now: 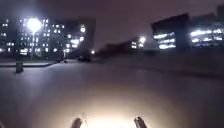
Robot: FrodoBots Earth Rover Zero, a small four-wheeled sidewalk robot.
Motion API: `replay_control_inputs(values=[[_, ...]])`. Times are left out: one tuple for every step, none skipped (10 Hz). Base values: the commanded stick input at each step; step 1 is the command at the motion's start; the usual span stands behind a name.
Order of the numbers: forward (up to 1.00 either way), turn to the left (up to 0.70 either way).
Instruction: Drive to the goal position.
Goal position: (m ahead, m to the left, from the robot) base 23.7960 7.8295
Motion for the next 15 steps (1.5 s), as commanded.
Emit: replay_control_inputs(values=[[1.0, 0.0], [1.0, 0.0], [1.0, 0.0], [1.0, 0.0], [1.0, 0.0], [1.0, 0.0], [1.0, 0.0], [1.0, 0.0], [1.0, 0.0], [1.0, 0.0], [1.0, 0.0], [1.0, 0.0], [1.0, 0.0], [1.0, 0.0], [1.0, 0.0]])
